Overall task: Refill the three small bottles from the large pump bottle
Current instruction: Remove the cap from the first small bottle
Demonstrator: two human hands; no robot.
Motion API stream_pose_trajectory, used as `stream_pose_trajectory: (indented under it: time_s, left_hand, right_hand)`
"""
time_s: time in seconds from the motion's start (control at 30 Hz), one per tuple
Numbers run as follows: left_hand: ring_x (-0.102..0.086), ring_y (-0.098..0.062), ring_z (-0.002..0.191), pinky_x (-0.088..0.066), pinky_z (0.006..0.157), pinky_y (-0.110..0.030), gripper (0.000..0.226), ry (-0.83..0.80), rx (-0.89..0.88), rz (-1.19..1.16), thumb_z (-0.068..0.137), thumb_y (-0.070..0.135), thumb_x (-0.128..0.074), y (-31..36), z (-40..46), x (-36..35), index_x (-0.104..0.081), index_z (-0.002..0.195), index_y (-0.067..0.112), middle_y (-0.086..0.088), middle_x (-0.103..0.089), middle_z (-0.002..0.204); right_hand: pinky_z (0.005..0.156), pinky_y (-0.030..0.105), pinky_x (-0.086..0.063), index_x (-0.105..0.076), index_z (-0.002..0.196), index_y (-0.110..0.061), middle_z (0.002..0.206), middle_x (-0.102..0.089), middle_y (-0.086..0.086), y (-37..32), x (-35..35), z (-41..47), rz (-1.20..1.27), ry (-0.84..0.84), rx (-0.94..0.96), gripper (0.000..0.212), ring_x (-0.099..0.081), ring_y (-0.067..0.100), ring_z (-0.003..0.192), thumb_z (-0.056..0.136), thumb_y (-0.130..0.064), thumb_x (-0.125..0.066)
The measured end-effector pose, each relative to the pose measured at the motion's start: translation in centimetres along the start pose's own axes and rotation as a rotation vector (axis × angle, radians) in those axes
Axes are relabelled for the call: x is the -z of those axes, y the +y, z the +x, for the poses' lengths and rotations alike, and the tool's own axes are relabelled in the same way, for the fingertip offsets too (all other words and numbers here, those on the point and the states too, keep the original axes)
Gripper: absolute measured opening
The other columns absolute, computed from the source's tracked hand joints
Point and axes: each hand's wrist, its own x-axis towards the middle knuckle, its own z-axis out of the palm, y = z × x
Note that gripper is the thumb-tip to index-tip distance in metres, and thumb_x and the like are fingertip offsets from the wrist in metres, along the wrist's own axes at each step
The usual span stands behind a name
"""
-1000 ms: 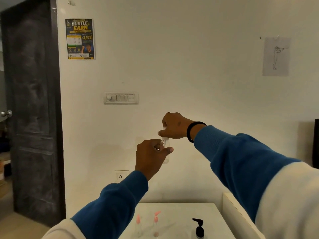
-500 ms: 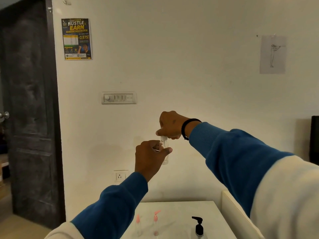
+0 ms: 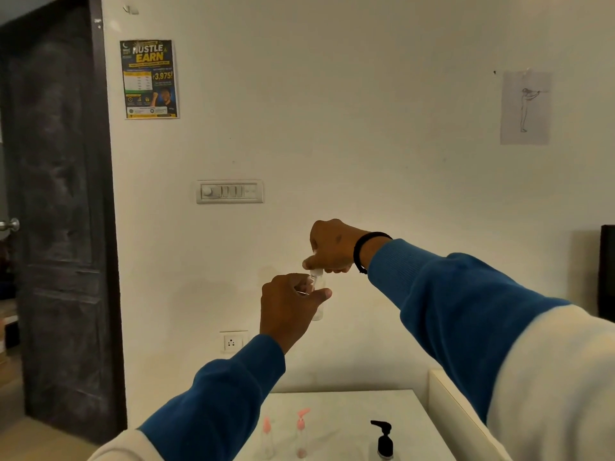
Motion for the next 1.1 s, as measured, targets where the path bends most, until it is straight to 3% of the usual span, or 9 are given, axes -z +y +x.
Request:
stream_pose_trajectory:
  time_s: [0.17,0.3,0.43,0.57,0.67,0.73,0.87,0.97,1.1]
  left_hand:
    - [-0.045,-0.003,0.051,-0.037,0.052,-0.005,0.039,-0.013,0.007,0.003,0.077,0.037,-0.086,-0.1,-0.4,-0.2,-0.053,0.06,0.027,0.015,-0.052,0.056]
    - [-0.054,0.001,0.059,-0.032,0.055,-0.005,0.029,-0.001,0.041,-0.003,0.079,0.041,-0.084,0.0,-0.5,0.0,-0.061,0.075,0.024,0.017,-0.06,0.068]
    - [-0.052,-0.002,0.056,-0.032,0.054,-0.006,0.03,0.002,0.03,-0.01,0.079,0.04,-0.084,-0.2,-0.7,0.0,-0.06,0.07,0.024,0.017,-0.058,0.062]
    - [-0.051,-0.003,0.056,-0.032,0.053,-0.006,0.03,-0.006,0.03,-0.002,0.079,0.039,-0.084,-0.3,-0.7,0.2,-0.06,0.069,0.024,0.015,-0.059,0.062]
    - [-0.055,-0.003,0.061,-0.035,0.058,-0.008,0.027,-0.015,0.037,0.001,0.079,0.04,-0.084,-0.4,-0.8,0.1,-0.064,0.076,0.023,0.014,-0.062,0.068]
    - [-0.056,-0.003,0.064,-0.035,0.06,-0.006,0.025,-0.015,0.045,0.007,0.08,0.041,-0.083,-0.5,-0.8,0.1,-0.064,0.081,0.024,0.012,-0.064,0.074]
    - [-0.06,-0.007,0.071,-0.034,0.061,-0.003,0.027,0.005,0.069,-0.015,0.08,0.039,-0.083,-0.4,-0.6,0.2,-0.069,0.091,0.02,0.013,-0.065,0.08]
    - [-0.059,-0.003,0.066,-0.036,0.059,-0.006,0.024,0.014,0.057,-0.028,0.078,0.037,-0.085,-0.2,-0.6,0.2,-0.065,0.081,0.024,0.018,-0.061,0.071]
    - [-0.055,0.003,0.064,-0.035,0.06,-0.006,0.024,0.004,0.065,-0.028,0.08,0.038,-0.084,-0.4,-0.7,0.1,-0.064,0.081,0.025,0.013,-0.063,0.075]
  right_hand:
    - [0.078,0.037,-0.062,-0.07,0.102,-0.003,0.089,-0.074,0.016,-0.2,0.4,-0.1,-0.056,-0.092,0.033,0.019,-0.064,0.022,0.07,0.09,-0.017,-0.074]
    - [0.078,0.033,-0.058,-0.065,0.115,-0.013,0.114,-0.067,0.008,-0.5,0.1,-0.1,-0.092,-0.061,0.096,0.039,-0.068,0.023,0.091,0.092,-0.045,-0.072]
    - [0.059,0.025,-0.054,-0.067,0.101,-0.003,0.088,-0.074,0.013,-0.3,-0.3,-0.1,-0.061,-0.02,0.057,0.04,-0.063,0.018,0.062,0.099,-0.043,-0.064]
    - [0.074,0.029,-0.05,-0.065,0.101,-0.006,0.104,-0.072,0.011,-0.3,-0.7,0.2,-0.1,-0.054,0.097,0.025,-0.066,0.023,0.09,0.099,-0.032,-0.066]
    - [0.073,0.024,-0.046,-0.065,0.103,-0.016,0.12,-0.063,0.004,-0.4,-0.3,0.1,-0.114,-0.09,0.146,0.011,-0.063,0.023,0.105,0.095,-0.023,-0.07]
    - [0.076,0.027,-0.045,-0.064,0.113,-0.019,0.118,-0.055,-0.003,-0.5,-0.3,-0.1,-0.1,-0.11,0.167,0.022,-0.058,0.021,0.103,0.093,-0.022,-0.073]
    - [0.081,0.031,-0.045,-0.056,0.127,-0.018,0.114,-0.053,-0.002,-0.5,-0.7,-0.2,-0.107,-0.039,0.16,0.046,-0.055,0.021,0.102,0.095,-0.049,-0.067]
    - [0.078,0.03,-0.043,-0.061,0.111,-0.01,0.108,-0.061,0.005,-0.6,-1.3,0.2,-0.139,-0.002,0.132,0.037,-0.056,0.022,0.096,0.1,-0.045,-0.061]
    - [0.08,0.029,-0.044,-0.066,0.112,-0.01,0.121,-0.065,0.007,-0.9,-1.5,0.4,-0.144,-0.055,0.153,0.021,-0.057,0.02,0.098,0.101,-0.028,-0.063]
